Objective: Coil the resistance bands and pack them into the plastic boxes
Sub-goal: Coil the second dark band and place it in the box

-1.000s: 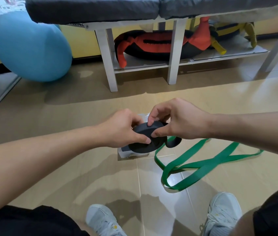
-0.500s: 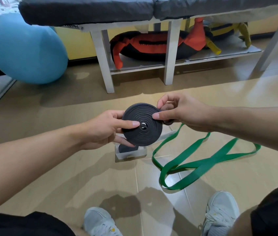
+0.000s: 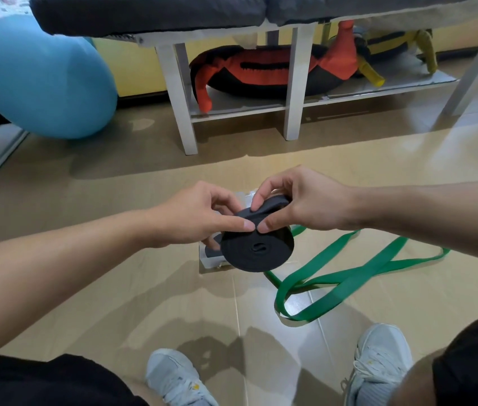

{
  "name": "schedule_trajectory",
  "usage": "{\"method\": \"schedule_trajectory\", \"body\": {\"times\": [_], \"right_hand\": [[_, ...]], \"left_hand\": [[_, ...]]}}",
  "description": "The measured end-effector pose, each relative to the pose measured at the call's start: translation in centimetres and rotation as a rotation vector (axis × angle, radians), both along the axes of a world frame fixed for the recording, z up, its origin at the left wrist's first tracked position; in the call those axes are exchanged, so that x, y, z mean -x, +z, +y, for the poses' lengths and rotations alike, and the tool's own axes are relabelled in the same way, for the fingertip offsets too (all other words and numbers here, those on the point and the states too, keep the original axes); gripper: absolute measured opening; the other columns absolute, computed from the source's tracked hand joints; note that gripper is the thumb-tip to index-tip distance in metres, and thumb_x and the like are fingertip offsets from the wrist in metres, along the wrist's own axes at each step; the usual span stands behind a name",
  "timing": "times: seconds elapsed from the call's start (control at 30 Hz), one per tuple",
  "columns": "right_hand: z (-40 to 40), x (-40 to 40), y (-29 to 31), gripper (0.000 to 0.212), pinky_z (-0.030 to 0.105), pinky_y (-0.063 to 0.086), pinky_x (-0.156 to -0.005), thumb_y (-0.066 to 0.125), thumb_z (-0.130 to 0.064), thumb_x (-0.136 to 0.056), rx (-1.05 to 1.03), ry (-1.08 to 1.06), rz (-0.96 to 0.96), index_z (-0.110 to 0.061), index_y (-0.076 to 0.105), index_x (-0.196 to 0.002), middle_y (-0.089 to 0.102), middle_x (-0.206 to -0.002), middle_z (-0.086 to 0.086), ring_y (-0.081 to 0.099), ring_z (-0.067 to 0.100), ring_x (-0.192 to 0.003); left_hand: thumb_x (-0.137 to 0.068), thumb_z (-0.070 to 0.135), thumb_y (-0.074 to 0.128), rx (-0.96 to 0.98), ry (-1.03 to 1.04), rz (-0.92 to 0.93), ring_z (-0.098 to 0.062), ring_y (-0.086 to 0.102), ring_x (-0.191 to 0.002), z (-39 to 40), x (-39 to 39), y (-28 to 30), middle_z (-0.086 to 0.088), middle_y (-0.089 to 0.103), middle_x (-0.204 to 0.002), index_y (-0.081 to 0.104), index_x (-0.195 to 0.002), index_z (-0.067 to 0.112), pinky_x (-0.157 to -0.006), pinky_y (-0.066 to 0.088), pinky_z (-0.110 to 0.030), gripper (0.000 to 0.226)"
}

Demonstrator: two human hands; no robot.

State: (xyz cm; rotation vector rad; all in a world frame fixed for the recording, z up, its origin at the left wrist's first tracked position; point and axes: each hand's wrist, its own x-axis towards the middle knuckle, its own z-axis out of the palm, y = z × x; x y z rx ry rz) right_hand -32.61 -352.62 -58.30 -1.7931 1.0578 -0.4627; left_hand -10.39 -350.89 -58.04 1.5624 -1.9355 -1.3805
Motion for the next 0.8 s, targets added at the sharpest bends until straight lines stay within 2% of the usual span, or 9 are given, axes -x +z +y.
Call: {"method": "schedule_trajectory", "body": {"times": [0.1,0.23,0.33,0.43,0.57,0.7,0.77,0.8], "right_hand": [[-0.3,0.1,0.0,0.026,0.028,0.062,-0.073,0.086,-0.012,-0.076,-0.013,-0.046,-0.095,-0.024,0.077,-0.097,0.078,-0.093,-0.001,0.073,0.015,-0.09],[-1.4,0.3,-0.1,0.025,0.032,0.061,-0.087,0.084,-0.014,-0.077,-0.061,-0.125,-0.221,-0.029,0.079,-0.097,0.078,-0.098,-0.003,0.072,0.017,-0.1],[-1.5,0.6,-0.8,0.032,0.033,0.061,-0.086,0.082,-0.013,-0.079,-0.11,-0.111,-0.247,-0.027,0.078,-0.108,0.078,-0.101,0.0,0.072,0.02,-0.102],[-1.3,0.7,-1.4,0.045,0.034,0.063,-0.08,0.083,-0.017,-0.079,-0.103,-0.105,-0.178,-0.03,0.073,-0.121,0.075,-0.109,-0.001,0.071,0.021,-0.102],[-1.5,0.5,-1.2,0.063,0.033,0.064,-0.073,0.089,-0.035,-0.071,0.166,-0.023,0.122,-0.035,0.065,-0.129,0.065,-0.125,-0.01,0.066,0.01,-0.097],[-1.8,0.1,-2.7,0.061,0.029,0.062,-0.066,0.09,-0.029,-0.072,0.029,-0.067,0.079,-0.034,0.064,-0.126,0.065,-0.12,-0.01,0.069,0.015,-0.089],[-1.8,-0.1,-4.0,0.057,0.034,0.064,-0.072,0.09,-0.026,-0.071,-0.026,-0.139,0.038,-0.032,0.067,-0.123,0.066,-0.116,-0.009,0.071,0.021,-0.088],[-1.9,-0.3,-4.7,0.055,0.035,0.064,-0.075,0.091,-0.025,-0.071,-0.054,-0.18,0.019,-0.031,0.069,-0.121,0.068,-0.113,-0.009,0.072,0.022,-0.089]], "left_hand": [[-0.088,0.021,0.076,-0.087,0.049,0.116,-0.024,0.076,-0.087,-0.1,-0.3,-0.1,-0.014,0.079,-0.093,0.072,-0.105,0.001,-0.068,0.065,-0.039,0.027],[-0.082,0.027,0.074,-0.175,0.124,0.252,-0.023,0.077,-0.087,-0.5,-0.6,0.0,-0.011,0.078,-0.093,0.07,-0.103,0.002,-0.073,0.066,-0.046,0.033],[-0.086,0.027,0.072,-0.22,0.138,0.268,-0.025,0.077,-0.09,-0.7,-0.9,-0.3,-0.013,0.078,-0.097,0.071,-0.103,0.002,-0.073,0.065,-0.046,0.03],[-0.096,0.025,0.065,-0.25,0.136,0.284,-0.023,0.077,-0.092,-0.8,-0.9,-0.9,-0.012,0.078,-0.1,0.072,-0.109,0.001,-0.069,0.066,-0.04,0.029],[-0.1,0.026,0.061,-0.293,0.176,0.299,-0.021,0.075,-0.096,-1.2,-0.8,-2.0,-0.01,0.077,-0.106,0.071,-0.115,-0.003,-0.07,0.066,-0.039,0.034],[-0.101,0.027,0.061,-0.332,0.174,0.293,-0.017,0.075,-0.088,-1.6,-0.7,-3.2,-0.007,0.077,-0.1,0.073,-0.098,0.007,-0.069,0.066,-0.036,0.023],[-0.1,0.028,0.063,-0.335,0.191,0.247,-0.018,0.073,-0.084,-2.0,-0.6,-3.6,-0.008,0.076,-0.097,0.071,-0.089,0.013,-0.069,0.065,-0.036,0.021],[-0.099,0.029,0.065,-0.34,0.204,0.23,-0.018,0.073,-0.083,-2.2,-0.5,-3.9,-0.008,0.075,-0.099,0.07,-0.091,0.014,-0.071,0.065,-0.037,0.018]]}}
